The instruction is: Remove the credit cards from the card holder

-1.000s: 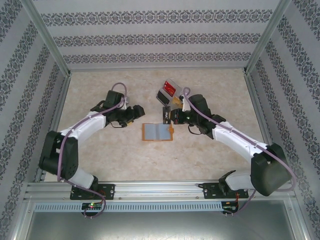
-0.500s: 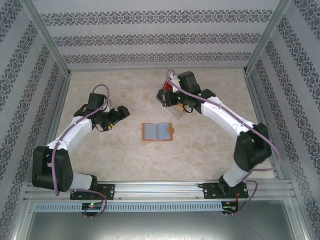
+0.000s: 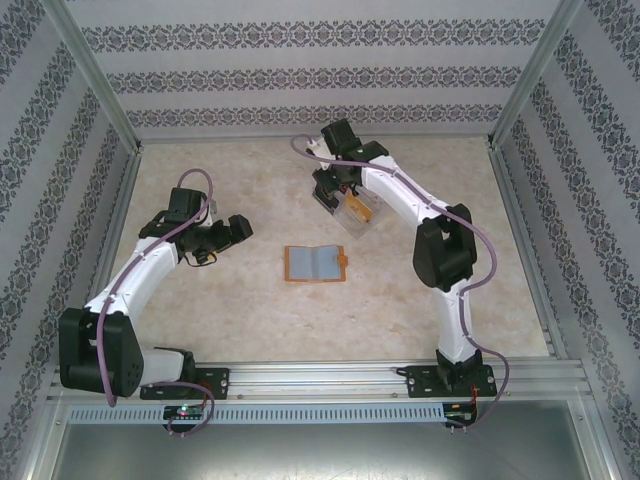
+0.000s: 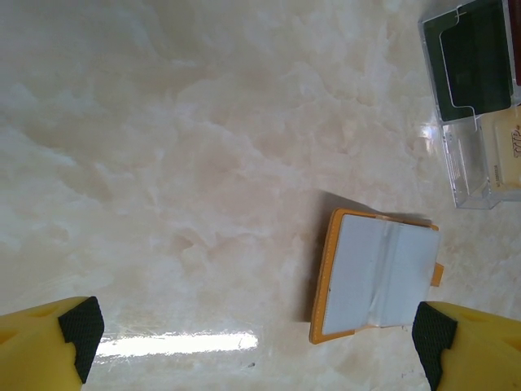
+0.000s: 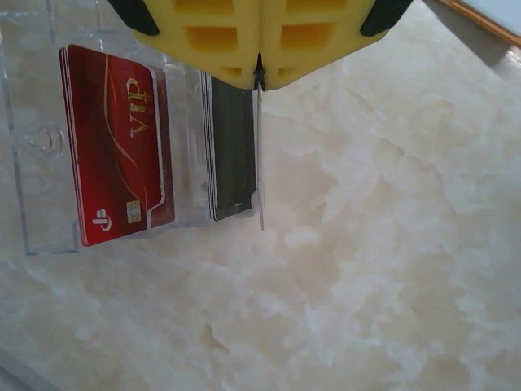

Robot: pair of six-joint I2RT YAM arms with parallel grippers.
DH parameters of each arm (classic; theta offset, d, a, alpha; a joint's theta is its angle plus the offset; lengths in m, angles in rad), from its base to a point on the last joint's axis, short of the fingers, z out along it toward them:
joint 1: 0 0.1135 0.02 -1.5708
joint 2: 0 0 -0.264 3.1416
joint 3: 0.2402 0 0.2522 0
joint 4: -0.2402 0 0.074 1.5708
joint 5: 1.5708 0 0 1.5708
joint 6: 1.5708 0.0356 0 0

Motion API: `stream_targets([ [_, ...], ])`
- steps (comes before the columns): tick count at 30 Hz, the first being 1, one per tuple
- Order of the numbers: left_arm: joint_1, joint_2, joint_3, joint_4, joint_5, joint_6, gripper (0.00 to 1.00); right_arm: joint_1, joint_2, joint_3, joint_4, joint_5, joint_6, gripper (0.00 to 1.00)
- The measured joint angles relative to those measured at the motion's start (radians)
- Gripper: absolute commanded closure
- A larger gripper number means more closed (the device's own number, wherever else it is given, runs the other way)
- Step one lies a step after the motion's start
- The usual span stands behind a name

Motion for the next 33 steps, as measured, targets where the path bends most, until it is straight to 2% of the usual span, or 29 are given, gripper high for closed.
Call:
stream_targets([
  [11, 0.002, 0.007, 0.0, 0.0, 0.0, 0.0, 0.01, 0.0, 0.143, 0.167, -0.116, 0.043, -0.076, 1.0],
  [33, 0.002, 0.014, 0.0, -0.001, 0.008, 0.004, 0.0, -0.001, 0.219, 0.261, -0.192, 0.072, -0.071, 0.99],
])
